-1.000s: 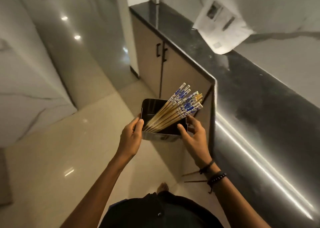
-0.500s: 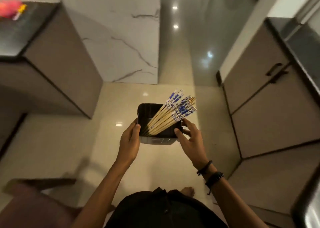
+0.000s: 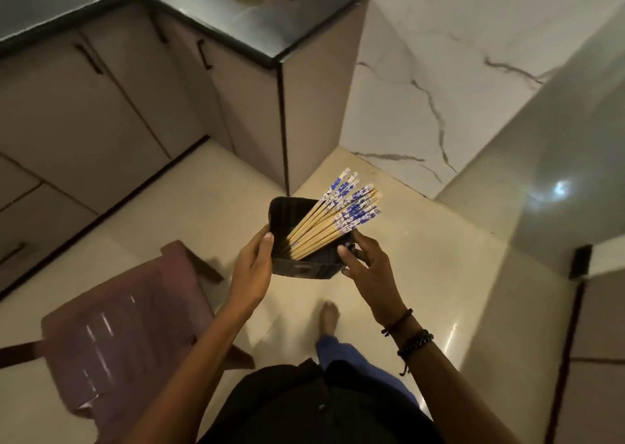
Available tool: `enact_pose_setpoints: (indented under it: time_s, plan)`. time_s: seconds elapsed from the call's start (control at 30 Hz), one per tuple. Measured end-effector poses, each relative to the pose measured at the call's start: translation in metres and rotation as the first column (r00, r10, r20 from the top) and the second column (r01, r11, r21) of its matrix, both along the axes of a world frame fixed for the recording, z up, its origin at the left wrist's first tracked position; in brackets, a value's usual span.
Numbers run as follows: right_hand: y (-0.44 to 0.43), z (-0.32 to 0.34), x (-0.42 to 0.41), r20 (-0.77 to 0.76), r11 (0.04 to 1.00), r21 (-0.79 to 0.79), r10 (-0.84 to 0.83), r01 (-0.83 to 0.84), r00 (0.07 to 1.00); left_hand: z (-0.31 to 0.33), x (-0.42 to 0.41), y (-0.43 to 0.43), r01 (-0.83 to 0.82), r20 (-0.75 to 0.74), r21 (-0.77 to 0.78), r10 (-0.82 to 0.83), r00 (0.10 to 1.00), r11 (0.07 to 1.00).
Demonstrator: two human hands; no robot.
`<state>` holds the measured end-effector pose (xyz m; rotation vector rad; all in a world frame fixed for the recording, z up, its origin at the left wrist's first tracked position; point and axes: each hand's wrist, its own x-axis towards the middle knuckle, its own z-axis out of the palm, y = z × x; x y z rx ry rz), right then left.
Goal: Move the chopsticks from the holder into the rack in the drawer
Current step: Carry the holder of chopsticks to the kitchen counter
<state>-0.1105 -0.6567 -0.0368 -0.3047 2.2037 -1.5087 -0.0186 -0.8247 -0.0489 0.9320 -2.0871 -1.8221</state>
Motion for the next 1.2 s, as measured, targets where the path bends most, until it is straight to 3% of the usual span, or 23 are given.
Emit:
enact_pose_setpoints:
  time_s: [0.33, 0.63, 0.93, 1.2]
  plan:
    - [-0.141, -0.005, -0.101, 0.006, 0.938, -0.021, 0.345, -0.345, 0.939, 0.007, -0.044, -0.102, -0.322, -0.012, 0.003, 0.322, 0.947, 0.947]
    - [-0.27, 0.003, -0.186, 0.086, 0.808, -0.147, 0.585, -0.57, 0.807, 0.004, -0.09, -0.186, -0.585, 0.008, 0.021, 0.585, 0.811, 0.811]
    - [-0.419, -0.009, -0.22, 0.131, 0.711, -0.138, 0.703, -0.69, 0.699, -0.015, -0.106, -0.3, -0.777, 0.056, 0.041, 0.775, 0.63, 0.629]
    - [-0.58, -0.007, -0.21, 0.15, 0.604, -0.166, 0.797, -0.779, 0.586, -0.008, -0.089, -0.43, -0.849, 0.034, 0.061, 0.849, 0.527, 0.524]
